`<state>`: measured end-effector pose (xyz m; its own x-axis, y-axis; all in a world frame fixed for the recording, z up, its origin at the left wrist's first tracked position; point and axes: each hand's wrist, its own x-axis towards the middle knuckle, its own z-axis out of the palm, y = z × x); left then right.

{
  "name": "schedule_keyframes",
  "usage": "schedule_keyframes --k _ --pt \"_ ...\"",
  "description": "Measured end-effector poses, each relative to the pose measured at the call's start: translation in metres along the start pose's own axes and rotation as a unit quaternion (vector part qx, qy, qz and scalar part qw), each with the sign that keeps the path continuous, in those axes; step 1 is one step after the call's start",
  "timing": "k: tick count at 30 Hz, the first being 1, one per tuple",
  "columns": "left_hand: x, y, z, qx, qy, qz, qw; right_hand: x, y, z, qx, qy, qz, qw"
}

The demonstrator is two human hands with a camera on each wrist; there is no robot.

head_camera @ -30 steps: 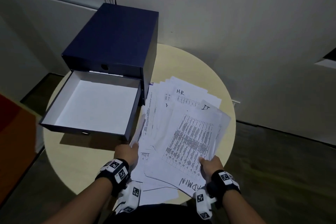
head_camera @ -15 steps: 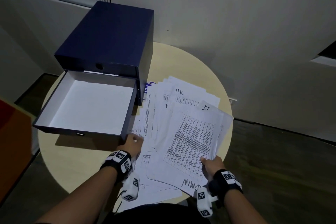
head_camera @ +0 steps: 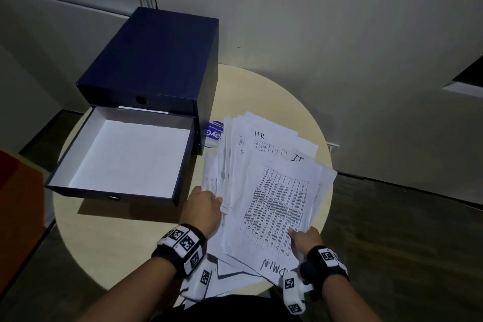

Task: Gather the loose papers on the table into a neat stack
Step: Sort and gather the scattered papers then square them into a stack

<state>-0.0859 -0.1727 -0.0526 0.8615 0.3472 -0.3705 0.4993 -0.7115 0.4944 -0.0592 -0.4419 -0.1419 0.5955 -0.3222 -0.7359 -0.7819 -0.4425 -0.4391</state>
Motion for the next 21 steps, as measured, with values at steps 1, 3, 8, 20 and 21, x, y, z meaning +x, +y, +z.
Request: schedule_keyframes --k 1,3,8,20,21 --pt "-0.001 0.004 -0.003 -0.021 0.011 0.007 1.0 0.001 0.001 0.0 0.002 0.001 -0.001 1.0" --pt "-0.001 0.011 -0.011 -0.057 0.039 0.029 0.997 0.002 0.001 0.001 0.005 0.001 0.001 1.0" --pt "0.001 0.022 -0.045 -0.055 0.1 0.068 0.991 -0.001 0.0 0.003 -0.003 -0.004 0.001 1.0" --pt "-0.047 0.075 -0.141 -0.132 0.325 0.348 0.869 0.017 0.007 0.005 0.0 -0.007 0.009 1.0" --pt "-0.052 0.08 -0.148 -0.175 0.324 0.362 0.856 0.015 0.007 0.005 0.007 0.001 0.002 1.0"
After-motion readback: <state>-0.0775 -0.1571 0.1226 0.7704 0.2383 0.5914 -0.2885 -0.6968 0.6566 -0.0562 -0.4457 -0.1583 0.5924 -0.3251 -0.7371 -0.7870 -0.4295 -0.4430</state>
